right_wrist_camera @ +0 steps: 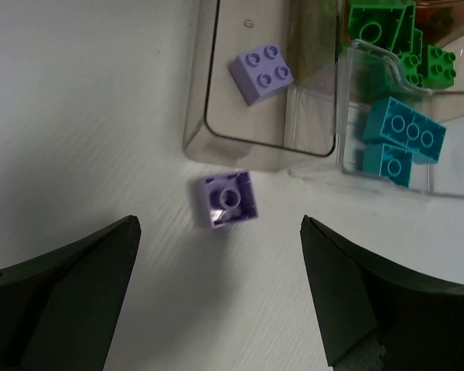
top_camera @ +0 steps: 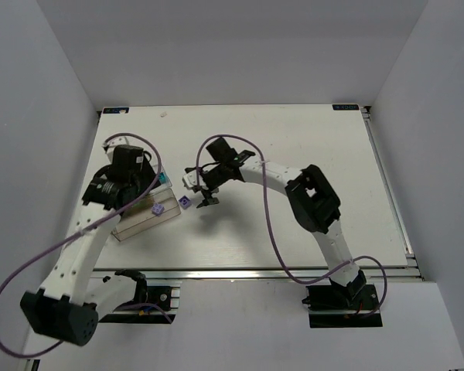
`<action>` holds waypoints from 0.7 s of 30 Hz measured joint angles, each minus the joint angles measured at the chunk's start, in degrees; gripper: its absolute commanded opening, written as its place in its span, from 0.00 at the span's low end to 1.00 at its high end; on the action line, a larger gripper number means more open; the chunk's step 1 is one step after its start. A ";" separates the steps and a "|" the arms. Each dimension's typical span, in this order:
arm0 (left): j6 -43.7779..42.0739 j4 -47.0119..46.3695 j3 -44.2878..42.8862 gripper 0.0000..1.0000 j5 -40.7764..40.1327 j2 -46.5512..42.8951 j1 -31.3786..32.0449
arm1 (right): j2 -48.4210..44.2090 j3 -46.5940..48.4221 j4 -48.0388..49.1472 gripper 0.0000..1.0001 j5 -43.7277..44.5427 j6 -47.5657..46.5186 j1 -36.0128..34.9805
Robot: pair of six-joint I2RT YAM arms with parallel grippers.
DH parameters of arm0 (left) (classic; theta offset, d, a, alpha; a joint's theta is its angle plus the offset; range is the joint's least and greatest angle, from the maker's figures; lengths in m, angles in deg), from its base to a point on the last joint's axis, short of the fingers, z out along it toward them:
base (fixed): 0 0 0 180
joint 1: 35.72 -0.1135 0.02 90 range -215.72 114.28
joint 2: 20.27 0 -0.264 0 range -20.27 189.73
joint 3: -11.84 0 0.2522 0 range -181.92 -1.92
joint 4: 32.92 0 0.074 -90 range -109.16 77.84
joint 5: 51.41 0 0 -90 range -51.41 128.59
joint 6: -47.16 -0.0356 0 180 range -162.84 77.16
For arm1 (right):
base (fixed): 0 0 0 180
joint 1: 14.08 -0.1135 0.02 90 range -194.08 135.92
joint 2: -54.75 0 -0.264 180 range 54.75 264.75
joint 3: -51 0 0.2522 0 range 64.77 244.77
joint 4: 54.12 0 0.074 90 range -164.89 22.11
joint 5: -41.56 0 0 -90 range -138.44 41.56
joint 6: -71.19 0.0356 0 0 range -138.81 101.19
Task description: Sort the legos into containers by color
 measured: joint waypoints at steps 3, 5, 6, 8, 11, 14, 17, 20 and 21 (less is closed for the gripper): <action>1.64 2.38 -0.70 0.75 -1.79 -6.47 0.00 | 5.92 7.10 -0.85 0.89 1.05 -1.42 -1.70; 2.64 4.57 -0.70 0.75 -2.93 -9.73 0.00 | 9.38 11.56 -1.60 0.89 1.53 -2.29 -2.49; 3.15 5.73 -0.70 0.75 -3.52 -11.15 0.00 | 10.75 13.31 -2.19 0.89 1.84 -2.69 -2.80; 3.98 7.87 -0.70 0.76 -4.55 -13.27 0.00 | 12.24 14.84 -2.91 0.88 2.51 -3.58 -3.15; 4.83 10.29 -0.70 0.76 -5.77 -15.28 0.00 | 13.25 15.21 -4.26 0.85 3.50 -4.70 -3.45; 5.27 11.82 -0.70 0.76 -6.56 -16.13 0.00 | 14.03 16.50 -6.19 0.77 3.82 -5.92 -3.50; 5.46 12.28 -0.70 0.76 -6.93 -16.26 0.00 | 14.38 17.40 -8.26 0.56 4.66 -7.63 -3.50; 5.68 12.28 -0.68 0.76 -7.10 -16.24 0.00 | 14.51 17.55 -10.54 0.26 5.25 -9.64 -3.50; 5.70 12.28 -0.68 0.76 -7.10 -16.24 0.00 | 14.51 17.68 -10.91 0.22 5.03 -10.16 -3.50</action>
